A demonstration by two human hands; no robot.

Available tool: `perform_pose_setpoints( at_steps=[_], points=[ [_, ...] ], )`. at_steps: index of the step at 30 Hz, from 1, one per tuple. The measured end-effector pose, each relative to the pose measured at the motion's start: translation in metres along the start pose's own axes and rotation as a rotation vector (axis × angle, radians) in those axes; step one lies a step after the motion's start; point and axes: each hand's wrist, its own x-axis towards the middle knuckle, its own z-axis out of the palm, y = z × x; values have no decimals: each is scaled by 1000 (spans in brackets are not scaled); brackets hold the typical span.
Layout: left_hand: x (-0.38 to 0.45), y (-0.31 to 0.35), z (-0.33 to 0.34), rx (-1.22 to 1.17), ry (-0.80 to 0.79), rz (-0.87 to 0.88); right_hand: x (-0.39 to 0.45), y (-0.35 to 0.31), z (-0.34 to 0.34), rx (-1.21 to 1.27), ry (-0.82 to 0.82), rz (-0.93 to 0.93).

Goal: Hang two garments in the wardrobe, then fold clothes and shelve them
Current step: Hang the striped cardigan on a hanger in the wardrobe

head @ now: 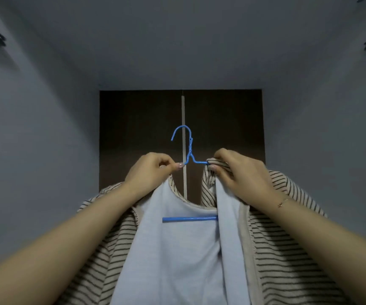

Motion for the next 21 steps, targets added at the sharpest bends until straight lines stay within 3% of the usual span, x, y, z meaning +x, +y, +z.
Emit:
perform_pose_setpoints(
  at_steps=[4, 7, 10, 14, 19, 21],
  points=[
    [66, -26, 32, 154, 75, 11, 46, 44, 51, -49, 10, 26],
    [93, -55, 67, 190, 10, -41, 52, 72, 101, -4, -63, 46],
    [87, -97, 114, 209, -96, -122, 22, 90, 160, 30, -198, 39],
    [56, -153, 170, 300, -221, -169, -15, 101, 220, -37, -410, -118],
    [46, -169, 183, 265, -243, -166, -18, 104, 243, -15, -479, -66],
    [46, -167, 181, 386, -295, -121, -18, 104, 246, -83, -536, -73]
  ],
)
